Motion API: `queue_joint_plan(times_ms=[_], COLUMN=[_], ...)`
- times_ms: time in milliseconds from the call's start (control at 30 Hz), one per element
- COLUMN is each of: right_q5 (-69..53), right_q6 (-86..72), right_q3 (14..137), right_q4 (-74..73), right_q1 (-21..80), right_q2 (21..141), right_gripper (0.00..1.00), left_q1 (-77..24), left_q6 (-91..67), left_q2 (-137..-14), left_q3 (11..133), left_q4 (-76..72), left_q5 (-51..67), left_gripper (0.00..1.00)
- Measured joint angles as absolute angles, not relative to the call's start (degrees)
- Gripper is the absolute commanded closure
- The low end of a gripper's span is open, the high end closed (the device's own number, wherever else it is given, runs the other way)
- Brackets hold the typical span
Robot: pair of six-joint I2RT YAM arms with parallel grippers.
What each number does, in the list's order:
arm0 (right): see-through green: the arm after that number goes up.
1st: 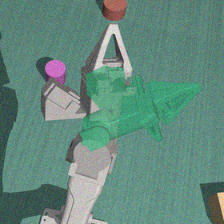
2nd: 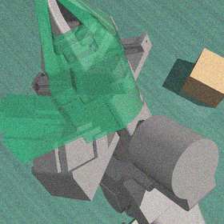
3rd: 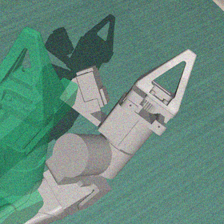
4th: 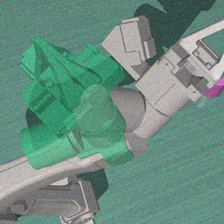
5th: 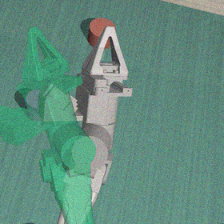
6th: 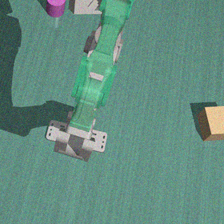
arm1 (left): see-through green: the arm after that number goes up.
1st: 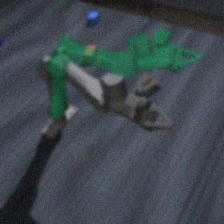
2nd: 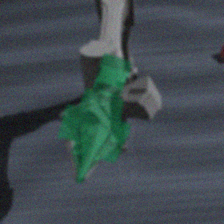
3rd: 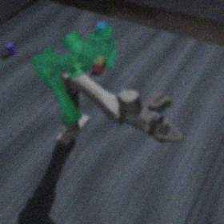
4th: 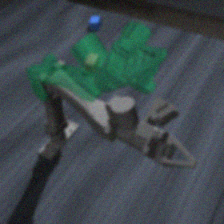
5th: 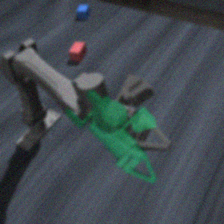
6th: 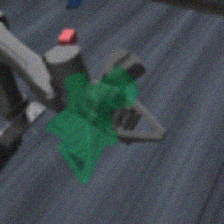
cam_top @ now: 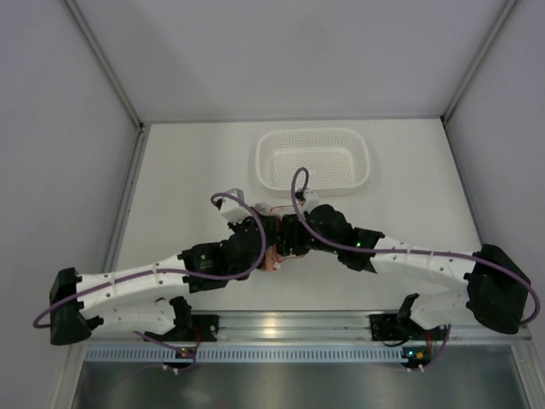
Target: Open the zip-top bag and remove the fake food
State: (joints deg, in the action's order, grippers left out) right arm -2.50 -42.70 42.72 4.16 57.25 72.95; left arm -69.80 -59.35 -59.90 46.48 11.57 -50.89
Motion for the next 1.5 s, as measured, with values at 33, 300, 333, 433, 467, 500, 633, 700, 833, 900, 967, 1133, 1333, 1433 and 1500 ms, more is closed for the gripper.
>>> queue_joint_plan(times_ms=[33, 300, 333, 433, 467, 500, 633, 700, 833, 900, 967, 1133, 1333, 1433, 1500], right_q5=[-3.0, -4.2, -4.2, -4.2, -4.2, -4.2, -4.1, -3.8, -2.7, -2.0, -1.5, -1.3, -1.6, -1.5, -1.4], right_q6=[-42.8, -46.0, -46.3, -47.2, -47.6, -47.7, -48.0, -48.0, -47.7, -47.5, -47.3, -46.9, -46.6, -46.6, -46.6], right_q3=[42.7, 41.1, 41.1, 41.1, 41.1, 41.1, 41.1, 41.1, 41.1, 41.1, 41.1, 41.3, 43.4, 44.0, 44.1], right_q4=[4.6, 8.2, 8.6, 9.5, 9.8, 9.9, 9.8, 9.7, 8.5, 7.8, 7.2, 7.0, 7.4, 7.3, 7.3], right_q1=[57.3, 57.3, 57.3, 57.2, 57.2, 57.2, 57.2, 57.2, 57.2, 57.3, 57.2, 57.3, 58.7, 59.4, 59.7], right_q2=[73.6, 78.1, 78.7, 80.0, 80.3, 80.3, 80.3, 80.3, 80.3, 80.3, 80.3, 80.6, 84.1, 84.7, 84.8], right_gripper=[0.46, 0.5, 0.51, 0.6, 0.65, 0.67, 0.78, 0.86, 0.96, 0.92, 0.84, 0.72, 0.65, 0.72, 0.87], left_q1=[-69.8, -70.5, -70.6, -71.0, -71.0, -71.0, -71.1, -71.2, -71.2, -71.3, -71.3, -71.6, -72.1, -72.2, -72.2], left_q6=[-59.6, -61.5, -61.5, -61.5, -61.5, -61.5, -61.6, -61.6, -61.6, -61.6, -61.7, -62.0, -62.3, -62.3, -62.3], left_q2=[-59.9, -59.9, -59.9, -59.9, -59.9, -59.9, -59.9, -59.9, -59.8, -59.6, -59.2, -58.0, -57.9, -57.9, -57.9], left_q3=[46.5, 46.3, 46.3, 46.2, 46.2, 46.0, 45.5, 45.2, 44.5, 44.1, 43.6, 42.6, 42.5, 42.5, 42.4], left_q4=[11.6, 11.7, 11.7, 12.1, 12.1, 12.1, 12.1, 12.0, 12.0, 12.0, 12.0, 12.0, 12.1, 12.1, 12.1], left_q5=[-51.0, -52.3, -52.4, -52.6, -52.7, -52.8, -53.4, -53.6, -53.7, -53.7, -53.7, -54.5, -55.4, -55.5, -55.8], left_gripper=[1.0, 1.0, 1.0, 1.0, 1.0, 1.0, 1.0, 1.0, 1.0, 1.0, 1.0, 1.0, 1.0, 1.0, 1.0])
